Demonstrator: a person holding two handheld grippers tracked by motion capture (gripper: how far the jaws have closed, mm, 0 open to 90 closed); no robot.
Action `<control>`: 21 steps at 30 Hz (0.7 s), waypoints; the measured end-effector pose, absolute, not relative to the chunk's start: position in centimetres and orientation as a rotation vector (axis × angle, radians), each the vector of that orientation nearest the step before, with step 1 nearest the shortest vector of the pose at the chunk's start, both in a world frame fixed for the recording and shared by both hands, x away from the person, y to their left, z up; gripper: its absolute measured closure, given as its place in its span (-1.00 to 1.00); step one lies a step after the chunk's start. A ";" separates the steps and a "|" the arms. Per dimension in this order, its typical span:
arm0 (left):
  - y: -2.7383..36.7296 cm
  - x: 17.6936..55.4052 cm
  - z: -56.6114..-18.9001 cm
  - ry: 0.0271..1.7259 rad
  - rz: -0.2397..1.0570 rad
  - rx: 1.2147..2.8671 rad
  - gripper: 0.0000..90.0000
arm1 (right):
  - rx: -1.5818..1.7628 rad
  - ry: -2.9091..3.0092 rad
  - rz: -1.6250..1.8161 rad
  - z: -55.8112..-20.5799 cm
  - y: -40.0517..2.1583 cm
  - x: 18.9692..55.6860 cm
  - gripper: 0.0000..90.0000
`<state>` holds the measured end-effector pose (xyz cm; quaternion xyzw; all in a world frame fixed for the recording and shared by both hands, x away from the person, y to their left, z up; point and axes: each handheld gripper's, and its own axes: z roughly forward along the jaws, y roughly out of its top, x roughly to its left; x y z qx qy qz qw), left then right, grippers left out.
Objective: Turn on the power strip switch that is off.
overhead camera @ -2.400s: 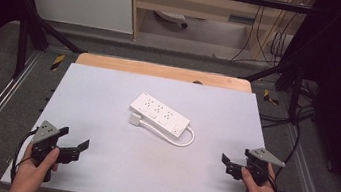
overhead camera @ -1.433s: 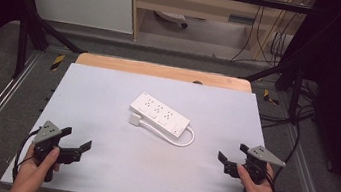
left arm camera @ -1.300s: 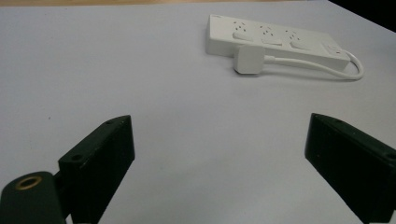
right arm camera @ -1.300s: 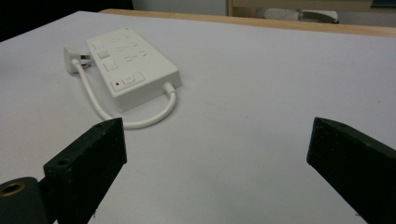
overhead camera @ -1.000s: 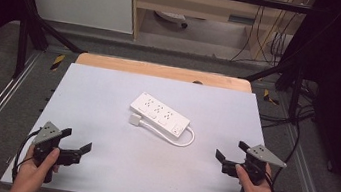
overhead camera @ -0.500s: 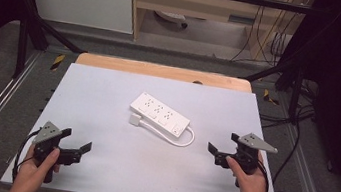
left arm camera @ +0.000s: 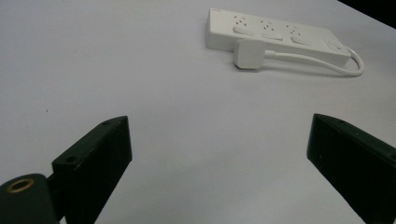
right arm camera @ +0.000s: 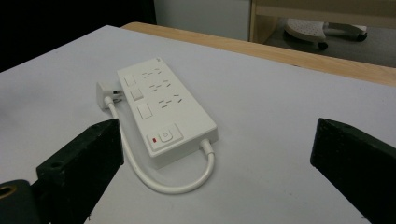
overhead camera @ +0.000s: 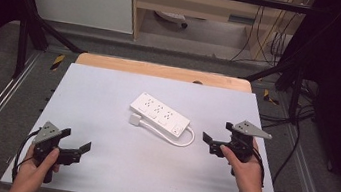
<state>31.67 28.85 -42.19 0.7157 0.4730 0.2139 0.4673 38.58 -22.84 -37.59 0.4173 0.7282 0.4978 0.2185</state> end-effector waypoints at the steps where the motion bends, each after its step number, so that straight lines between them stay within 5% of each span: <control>1: 28.9 31.7 -42.2 1.160 0.525 1.754 -0.84 | 1.156 2.013 1.384 -37.5 -22.8 38.7 -0.94; 21: 28.8 31.7 -42.3 1.162 0.517 1.765 -0.84 | 1.159 2.014 1.410 -36.7 -19.9 41.8 -0.84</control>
